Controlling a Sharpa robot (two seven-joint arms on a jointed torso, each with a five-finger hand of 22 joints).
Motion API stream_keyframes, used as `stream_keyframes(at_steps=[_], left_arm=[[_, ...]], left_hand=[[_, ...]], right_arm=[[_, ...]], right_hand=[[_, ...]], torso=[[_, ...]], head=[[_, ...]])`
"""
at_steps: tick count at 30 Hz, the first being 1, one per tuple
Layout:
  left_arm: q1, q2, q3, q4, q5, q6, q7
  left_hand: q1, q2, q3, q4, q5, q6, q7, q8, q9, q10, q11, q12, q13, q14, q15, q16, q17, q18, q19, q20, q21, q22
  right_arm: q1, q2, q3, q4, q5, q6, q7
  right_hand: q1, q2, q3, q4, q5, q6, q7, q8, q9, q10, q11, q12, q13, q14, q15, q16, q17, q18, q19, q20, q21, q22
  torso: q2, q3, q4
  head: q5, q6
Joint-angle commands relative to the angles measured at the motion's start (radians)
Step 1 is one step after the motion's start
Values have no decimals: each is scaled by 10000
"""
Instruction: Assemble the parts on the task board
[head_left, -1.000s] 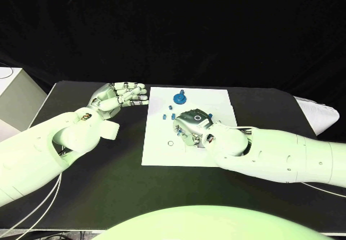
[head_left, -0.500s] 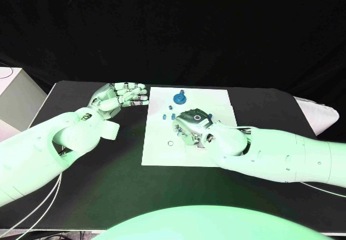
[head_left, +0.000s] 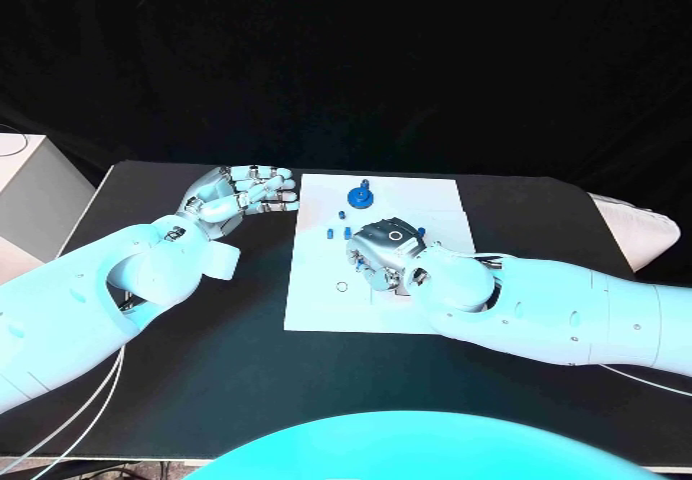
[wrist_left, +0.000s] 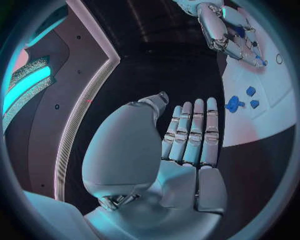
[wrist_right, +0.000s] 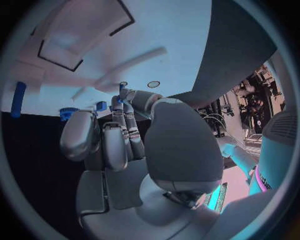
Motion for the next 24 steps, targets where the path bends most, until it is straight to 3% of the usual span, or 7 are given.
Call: stream_keyframes(at_steps=[1, 24], left_arm=[[-6, 21, 9, 5, 29, 169, 35], [-23, 21, 9, -21, 28, 181, 16]], left_hand=[[10, 109, -28, 19, 37, 60, 57, 7, -14, -16, 2, 61, 13, 60, 21, -53, 17, 144, 102, 0, -38, -10], [10, 109, -28, 19, 37, 60, 57, 7, -14, -16, 2, 61, 13, 60, 21, -53, 17, 144, 102, 0, -38, -10]], right_arm=[[-42, 8, -16, 3, -156, 184, 49], [-147, 15, -38, -6, -161, 190, 67]], right_hand=[[135, 219, 61, -22, 52, 60, 40, 34, 10, 442, -365, 51, 220, 414, -69, 12, 1, -123, 27, 8, 19, 11], [117, 213, 71, -30, 68, 63, 43, 37, 19, 450, -362, 43, 221, 411, -67, 18, 0, -123, 24, 9, 24, 20]], torso=[[-3, -2, 0], [-4, 1, -12]], head=[[24, 2], [58, 2]])
